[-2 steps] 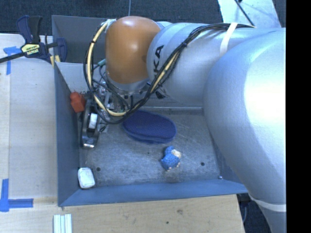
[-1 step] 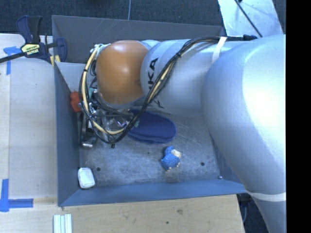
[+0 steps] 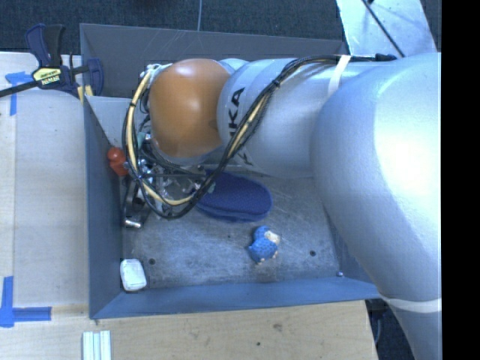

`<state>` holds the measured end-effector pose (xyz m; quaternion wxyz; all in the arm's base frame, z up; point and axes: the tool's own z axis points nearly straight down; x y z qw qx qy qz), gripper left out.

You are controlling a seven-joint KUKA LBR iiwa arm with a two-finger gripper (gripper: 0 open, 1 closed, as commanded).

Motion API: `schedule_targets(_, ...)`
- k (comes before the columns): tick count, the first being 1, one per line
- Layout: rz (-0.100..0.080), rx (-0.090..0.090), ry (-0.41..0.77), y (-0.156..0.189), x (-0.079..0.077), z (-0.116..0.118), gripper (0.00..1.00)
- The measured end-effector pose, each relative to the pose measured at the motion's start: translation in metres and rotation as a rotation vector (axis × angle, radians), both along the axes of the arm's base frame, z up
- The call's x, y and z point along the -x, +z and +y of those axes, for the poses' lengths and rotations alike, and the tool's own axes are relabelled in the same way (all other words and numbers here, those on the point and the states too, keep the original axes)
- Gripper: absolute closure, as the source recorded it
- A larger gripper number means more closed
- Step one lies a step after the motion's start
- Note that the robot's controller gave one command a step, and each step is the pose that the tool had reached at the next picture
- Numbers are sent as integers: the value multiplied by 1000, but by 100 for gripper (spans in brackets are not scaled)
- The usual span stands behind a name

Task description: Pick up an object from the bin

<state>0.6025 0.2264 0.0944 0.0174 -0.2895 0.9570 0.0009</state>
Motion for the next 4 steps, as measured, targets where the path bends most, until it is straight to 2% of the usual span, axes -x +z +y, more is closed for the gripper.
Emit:
schedule_targets(1,23,8,20,152,17,5,100)
schedule_targets(2,35,11,-85,86,17,7,100)
schedule_targets(3,21,5,-107,190,18,-10,100)
schedule_targets(4,27,13,205,170,-20,14,100)
